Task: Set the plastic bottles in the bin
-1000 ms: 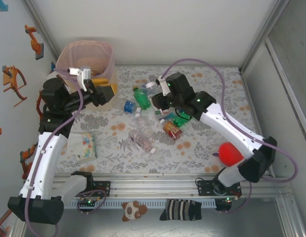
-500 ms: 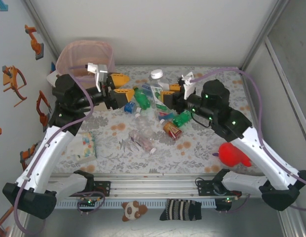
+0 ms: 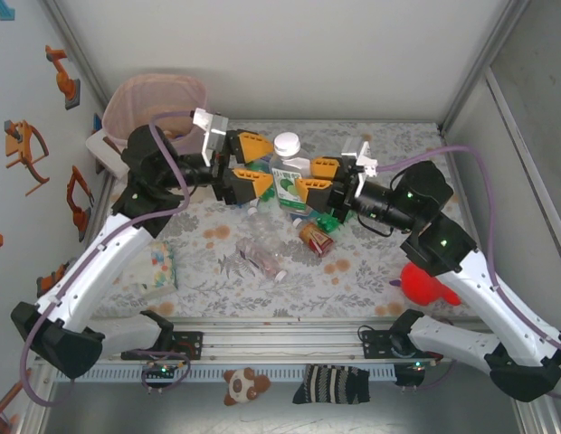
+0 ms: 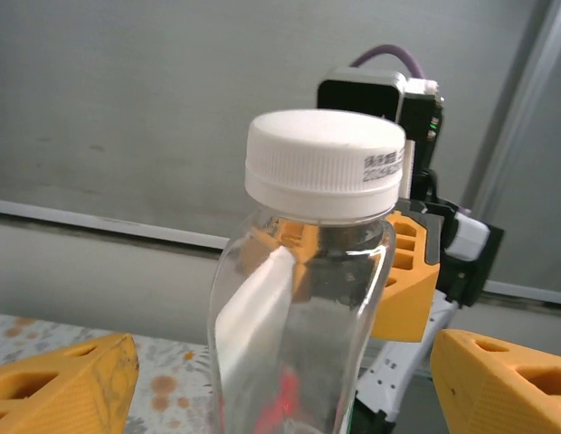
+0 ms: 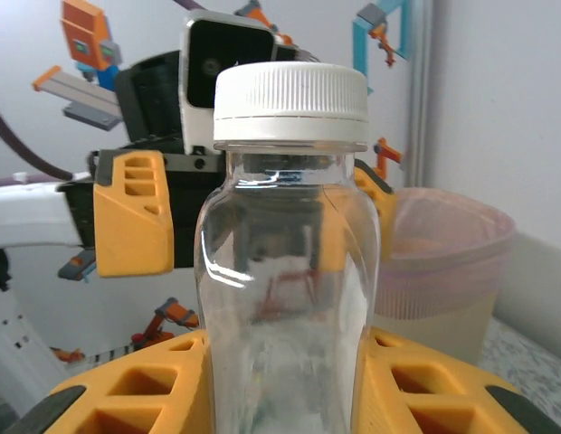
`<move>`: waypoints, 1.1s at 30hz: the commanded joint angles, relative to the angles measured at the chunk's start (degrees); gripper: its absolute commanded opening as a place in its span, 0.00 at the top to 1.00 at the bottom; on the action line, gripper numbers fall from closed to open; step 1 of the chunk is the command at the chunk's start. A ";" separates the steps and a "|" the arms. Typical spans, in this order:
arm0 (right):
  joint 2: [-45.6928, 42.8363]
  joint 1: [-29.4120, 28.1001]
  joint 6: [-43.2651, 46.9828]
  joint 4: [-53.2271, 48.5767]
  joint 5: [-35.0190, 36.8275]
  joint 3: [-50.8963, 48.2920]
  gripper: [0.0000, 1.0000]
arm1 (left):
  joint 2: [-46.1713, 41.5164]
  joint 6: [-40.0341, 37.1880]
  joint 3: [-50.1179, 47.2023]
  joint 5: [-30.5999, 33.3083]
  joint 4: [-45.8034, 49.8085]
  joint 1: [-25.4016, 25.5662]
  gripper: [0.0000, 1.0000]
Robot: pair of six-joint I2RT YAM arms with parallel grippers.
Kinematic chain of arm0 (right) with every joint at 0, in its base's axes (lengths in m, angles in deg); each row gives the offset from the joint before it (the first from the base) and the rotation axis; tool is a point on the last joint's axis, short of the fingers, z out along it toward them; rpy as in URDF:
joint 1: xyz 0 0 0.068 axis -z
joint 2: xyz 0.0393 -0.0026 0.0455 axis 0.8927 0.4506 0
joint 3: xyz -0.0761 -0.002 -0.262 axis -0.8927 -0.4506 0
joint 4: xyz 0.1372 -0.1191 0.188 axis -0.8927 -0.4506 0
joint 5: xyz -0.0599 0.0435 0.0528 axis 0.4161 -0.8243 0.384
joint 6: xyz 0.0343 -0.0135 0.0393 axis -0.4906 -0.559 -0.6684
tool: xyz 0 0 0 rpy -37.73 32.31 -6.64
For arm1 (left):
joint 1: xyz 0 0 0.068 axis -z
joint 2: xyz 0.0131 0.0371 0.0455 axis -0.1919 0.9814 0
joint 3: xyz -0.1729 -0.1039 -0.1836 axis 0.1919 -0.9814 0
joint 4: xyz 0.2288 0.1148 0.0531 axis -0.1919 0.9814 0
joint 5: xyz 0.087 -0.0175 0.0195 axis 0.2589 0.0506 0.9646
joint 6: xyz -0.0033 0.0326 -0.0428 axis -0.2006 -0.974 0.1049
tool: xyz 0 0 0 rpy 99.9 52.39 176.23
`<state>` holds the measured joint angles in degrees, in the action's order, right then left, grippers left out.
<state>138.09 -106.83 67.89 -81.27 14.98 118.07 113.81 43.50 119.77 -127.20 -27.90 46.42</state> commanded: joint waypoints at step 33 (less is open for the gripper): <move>-2.53 -0.59 -2.39 3.20 -4.58 1.96 0.47 | -0.20 -4.63 4.68 -5.82 -1.07 4.91 0.67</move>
<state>137.19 -107.29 65.05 -77.73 7.78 118.14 114.44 41.27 121.89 -132.05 -29.39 51.27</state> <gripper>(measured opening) 0.486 0.389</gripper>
